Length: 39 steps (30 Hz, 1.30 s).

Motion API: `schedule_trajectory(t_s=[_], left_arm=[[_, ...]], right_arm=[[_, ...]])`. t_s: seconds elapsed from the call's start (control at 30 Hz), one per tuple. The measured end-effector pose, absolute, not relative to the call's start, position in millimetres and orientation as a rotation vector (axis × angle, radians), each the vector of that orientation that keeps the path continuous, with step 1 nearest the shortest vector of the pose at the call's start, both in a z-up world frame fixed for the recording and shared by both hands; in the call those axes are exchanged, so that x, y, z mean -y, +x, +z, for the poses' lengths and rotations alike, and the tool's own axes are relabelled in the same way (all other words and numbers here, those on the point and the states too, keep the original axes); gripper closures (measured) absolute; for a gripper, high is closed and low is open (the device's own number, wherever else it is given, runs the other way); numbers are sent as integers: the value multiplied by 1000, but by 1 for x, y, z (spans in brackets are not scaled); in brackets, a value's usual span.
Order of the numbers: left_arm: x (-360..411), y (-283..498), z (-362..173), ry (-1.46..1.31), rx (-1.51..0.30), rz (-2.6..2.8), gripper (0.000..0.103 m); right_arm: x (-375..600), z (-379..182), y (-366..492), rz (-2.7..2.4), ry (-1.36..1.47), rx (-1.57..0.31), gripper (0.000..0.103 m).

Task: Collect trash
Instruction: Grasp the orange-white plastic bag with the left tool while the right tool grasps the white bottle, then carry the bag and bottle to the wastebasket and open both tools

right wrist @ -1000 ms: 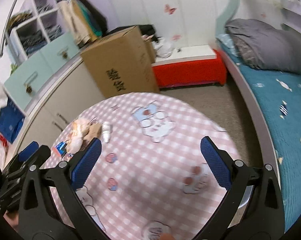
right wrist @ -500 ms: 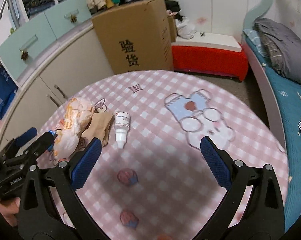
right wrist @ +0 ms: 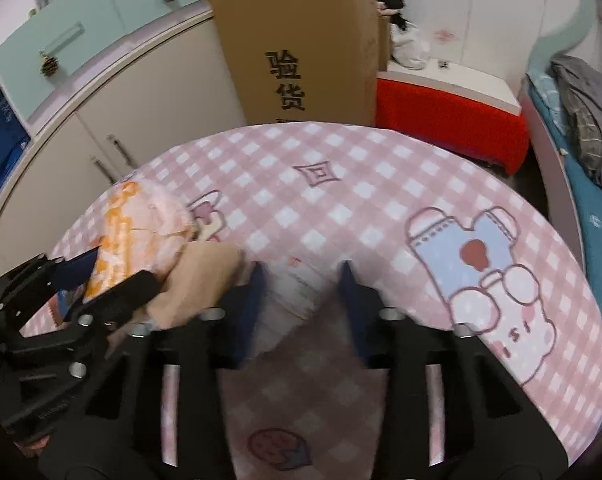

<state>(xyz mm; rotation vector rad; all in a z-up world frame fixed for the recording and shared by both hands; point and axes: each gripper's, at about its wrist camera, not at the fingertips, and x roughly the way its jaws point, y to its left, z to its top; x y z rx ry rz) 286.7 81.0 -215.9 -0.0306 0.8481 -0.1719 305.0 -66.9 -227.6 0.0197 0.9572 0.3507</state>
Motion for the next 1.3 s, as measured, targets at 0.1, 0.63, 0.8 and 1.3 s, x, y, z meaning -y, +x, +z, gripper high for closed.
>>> schedule_trajectory(t_s=[0.1, 0.63, 0.8, 1.3], left_arm=[[-84, 281, -211, -68, -835, -165, 62], [-46, 207, -131, -114, -652, -206, 62], [-6, 183, -105, -81, -598, -255, 62], [150, 140, -83, -10, -572, -524, 62]], right_arm=[[80, -221, 293, 346, 65, -932, 69], [176, -147, 205, 315, 196, -744, 69], [219, -127, 175, 288, 235, -678, 69], [389, -125, 92, 53, 385, -565, 69]])
